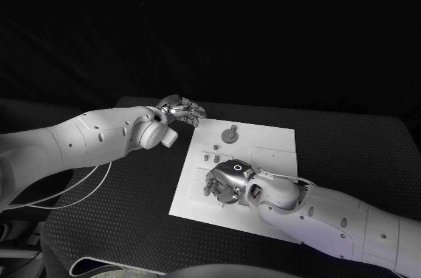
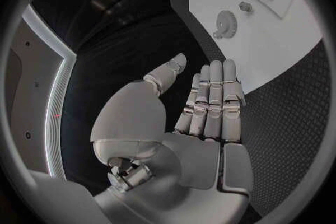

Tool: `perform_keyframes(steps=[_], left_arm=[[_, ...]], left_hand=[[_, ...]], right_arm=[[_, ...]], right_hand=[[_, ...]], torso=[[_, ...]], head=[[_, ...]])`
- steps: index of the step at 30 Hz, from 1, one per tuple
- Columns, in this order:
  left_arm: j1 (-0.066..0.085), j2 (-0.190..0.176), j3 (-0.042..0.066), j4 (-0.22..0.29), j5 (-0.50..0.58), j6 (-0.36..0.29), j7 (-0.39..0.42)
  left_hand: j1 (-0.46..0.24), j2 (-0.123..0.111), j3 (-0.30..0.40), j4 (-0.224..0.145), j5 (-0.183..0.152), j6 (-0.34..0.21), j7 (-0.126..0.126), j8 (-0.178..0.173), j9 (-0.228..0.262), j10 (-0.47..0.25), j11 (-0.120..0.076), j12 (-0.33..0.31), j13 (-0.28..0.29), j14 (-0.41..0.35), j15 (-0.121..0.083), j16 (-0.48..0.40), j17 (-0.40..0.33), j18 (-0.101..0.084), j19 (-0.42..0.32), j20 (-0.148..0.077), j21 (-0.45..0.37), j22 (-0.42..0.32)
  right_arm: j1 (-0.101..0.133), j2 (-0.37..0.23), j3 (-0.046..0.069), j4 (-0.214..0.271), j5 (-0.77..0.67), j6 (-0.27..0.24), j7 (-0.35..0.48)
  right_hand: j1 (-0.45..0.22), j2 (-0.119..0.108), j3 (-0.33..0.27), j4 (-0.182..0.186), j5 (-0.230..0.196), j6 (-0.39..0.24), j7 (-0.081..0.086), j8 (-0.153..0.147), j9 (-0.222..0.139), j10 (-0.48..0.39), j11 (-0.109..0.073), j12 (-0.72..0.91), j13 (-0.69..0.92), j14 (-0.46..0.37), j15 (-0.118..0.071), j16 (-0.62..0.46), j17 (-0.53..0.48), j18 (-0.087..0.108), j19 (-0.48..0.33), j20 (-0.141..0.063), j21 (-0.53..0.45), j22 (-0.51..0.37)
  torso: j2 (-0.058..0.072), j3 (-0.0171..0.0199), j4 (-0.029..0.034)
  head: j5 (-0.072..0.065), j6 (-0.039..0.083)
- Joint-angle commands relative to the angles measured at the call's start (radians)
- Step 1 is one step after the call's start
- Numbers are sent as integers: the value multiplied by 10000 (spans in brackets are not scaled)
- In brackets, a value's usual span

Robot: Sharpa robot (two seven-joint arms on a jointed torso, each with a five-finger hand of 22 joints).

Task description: Assemble the parts on the task board

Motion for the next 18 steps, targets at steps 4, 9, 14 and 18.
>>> perform_keyframes(steps=[4, 9, 14, 18], left_arm=[[9, 9, 5, 19, -19, 128, 77], [9, 5, 5, 11, -19, 125, 73], [9, 14, 5, 7, -19, 144, 67], [9, 19, 5, -4, -19, 131, 70]], left_hand=[[-44, 49, 14, 56, 56, -84, 6, 49, -15, -70, 6, 36, -16, 53, 41, -40, 16, 71, 35, -11, -59, -15], [-43, 49, 14, 55, 55, -85, 7, 50, -15, -70, 6, 36, -16, 53, 41, -42, 18, 72, 34, -11, -59, -15], [-41, 49, 15, 54, 55, -86, 7, 51, -16, -71, 6, 36, -16, 53, 41, -43, 20, 72, 34, -11, -59, -15], [-42, 48, 14, 54, 55, -87, 7, 51, -16, -72, 7, 36, -16, 53, 41, -45, 22, 71, 33, -11, -59, -15]], right_arm=[[-36, -10, -28, -14, -25, 234, -90], [-35, -35, -28, -11, 214, 4, -28], [-35, -68, -24, 23, 597, -227, 175], [-32, -125, -4, 68, 914, -572, 347]], right_hand=[[12, -105, -23, -35, -2, -26, 10, -46, 1, -104, -13, -10, -19, -84, -1, 65, -22, 138, -72, -6, 47, 215], [66, -206, -21, -42, 0, -342, 146, -239, -59, -426, 90, -51, -81, -140, 90, 140, -69, 138, -111, 9, 74, 208], [114, -431, -83, -25, -6, -952, 315, -573, -228, -901, 237, -46, -236, -113, 225, 317, -99, 138, -60, -6, 177, 217], [112, -622, -179, 18, -6, -1332, 371, -744, -326, -1153, 310, -54, -347, -85, 290, 509, -90, 138, 6, -42, 291, 221]], torso=[[-1, -4, 3], [-1, -4, 3], [-2, -1, 7], [-6, -4, -3]], head=[[1, 0], [1, 0], [-1, 21], [-13, 40]])
